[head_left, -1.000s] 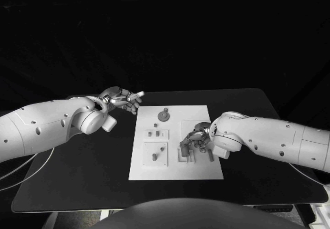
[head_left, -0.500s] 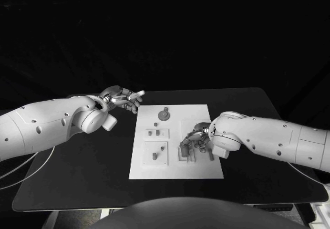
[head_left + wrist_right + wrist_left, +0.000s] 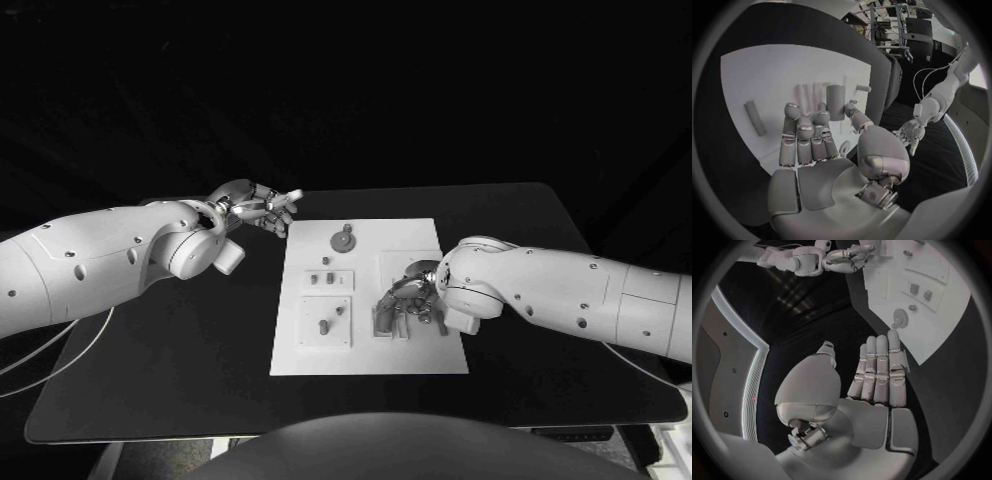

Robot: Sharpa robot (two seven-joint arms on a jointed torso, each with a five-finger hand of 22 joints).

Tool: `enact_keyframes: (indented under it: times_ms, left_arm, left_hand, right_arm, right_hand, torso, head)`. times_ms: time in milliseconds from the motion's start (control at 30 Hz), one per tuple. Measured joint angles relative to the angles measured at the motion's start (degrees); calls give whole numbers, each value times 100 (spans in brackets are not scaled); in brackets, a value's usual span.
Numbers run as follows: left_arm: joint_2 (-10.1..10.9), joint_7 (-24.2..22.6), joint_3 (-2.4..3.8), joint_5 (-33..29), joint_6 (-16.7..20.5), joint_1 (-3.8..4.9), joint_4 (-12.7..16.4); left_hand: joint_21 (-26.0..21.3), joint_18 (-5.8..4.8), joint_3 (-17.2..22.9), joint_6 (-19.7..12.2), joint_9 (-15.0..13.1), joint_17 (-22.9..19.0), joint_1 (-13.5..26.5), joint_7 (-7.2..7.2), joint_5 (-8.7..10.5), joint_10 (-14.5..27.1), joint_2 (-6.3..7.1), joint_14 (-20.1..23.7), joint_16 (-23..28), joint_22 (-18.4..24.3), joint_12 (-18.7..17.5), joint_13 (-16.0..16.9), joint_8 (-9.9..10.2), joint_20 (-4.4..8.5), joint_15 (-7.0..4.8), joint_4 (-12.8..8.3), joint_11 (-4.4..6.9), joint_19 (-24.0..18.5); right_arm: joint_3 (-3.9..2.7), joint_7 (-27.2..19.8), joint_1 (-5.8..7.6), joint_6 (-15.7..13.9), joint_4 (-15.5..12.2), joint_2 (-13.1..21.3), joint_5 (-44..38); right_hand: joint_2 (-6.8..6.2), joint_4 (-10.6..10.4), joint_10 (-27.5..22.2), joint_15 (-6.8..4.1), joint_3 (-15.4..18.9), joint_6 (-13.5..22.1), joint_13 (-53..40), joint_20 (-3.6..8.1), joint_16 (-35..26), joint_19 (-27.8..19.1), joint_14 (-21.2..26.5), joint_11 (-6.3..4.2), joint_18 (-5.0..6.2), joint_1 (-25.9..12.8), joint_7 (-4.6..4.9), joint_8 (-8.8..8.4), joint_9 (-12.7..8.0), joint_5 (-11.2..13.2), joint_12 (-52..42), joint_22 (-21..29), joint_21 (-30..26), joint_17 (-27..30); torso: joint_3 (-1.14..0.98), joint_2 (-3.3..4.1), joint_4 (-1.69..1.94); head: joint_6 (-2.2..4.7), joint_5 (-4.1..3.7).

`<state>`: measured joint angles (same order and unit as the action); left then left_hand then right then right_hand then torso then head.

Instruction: Assemble the parts on the task board

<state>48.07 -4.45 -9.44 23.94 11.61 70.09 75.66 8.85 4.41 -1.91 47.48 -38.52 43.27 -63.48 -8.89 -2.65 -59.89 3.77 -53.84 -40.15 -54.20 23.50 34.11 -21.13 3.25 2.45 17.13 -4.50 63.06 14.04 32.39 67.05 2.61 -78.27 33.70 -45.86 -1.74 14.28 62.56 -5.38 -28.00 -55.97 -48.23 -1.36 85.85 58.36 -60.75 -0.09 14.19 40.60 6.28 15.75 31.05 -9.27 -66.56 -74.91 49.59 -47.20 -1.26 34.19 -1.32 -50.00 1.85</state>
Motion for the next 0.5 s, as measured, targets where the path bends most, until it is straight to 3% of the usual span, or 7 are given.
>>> enact_keyframes:
  times_ms: [200, 500]
  left_arm:
    - [0, 5, -2, 2, 0, 0, -1]
    - [1, 14, -1, 4, 0, 0, 0]
  left_hand:
    - [0, -11, 0, 0, 0, 0, 0, 0, 0, 0, 0, 0, 0, 0, 0, 0, 0, 0, 0, 0, 0, 0]
    - [0, -39, 15, 0, -1, 0, 0, 0, 0, 0, 0, 0, 0, 0, 0, 0, 0, 0, 0, -15, 0, 0]
  right_arm:
    - [0, 1, 0, -7, 19, -1, -56]
    - [3, 1, 0, 32, 22, -15, -112]
  right_hand:
    - [-95, -131, -2, 9, -54, 23, -13, 0, 0, 0, 8, 2, 0, -95, 16, -23, -6, 195, 0, 0, 0, 0]
    - [-117, -148, -20, 16, -71, 31, -13, 0, 0, 0, 16, 21, 0, -117, 10, -23, -5, 218, 0, 0, 0, 0]
  torso:
    - [-1, -1, -2]
    - [5, -1, 1]
  head:
    - [0, 12]
    - [0, 18]
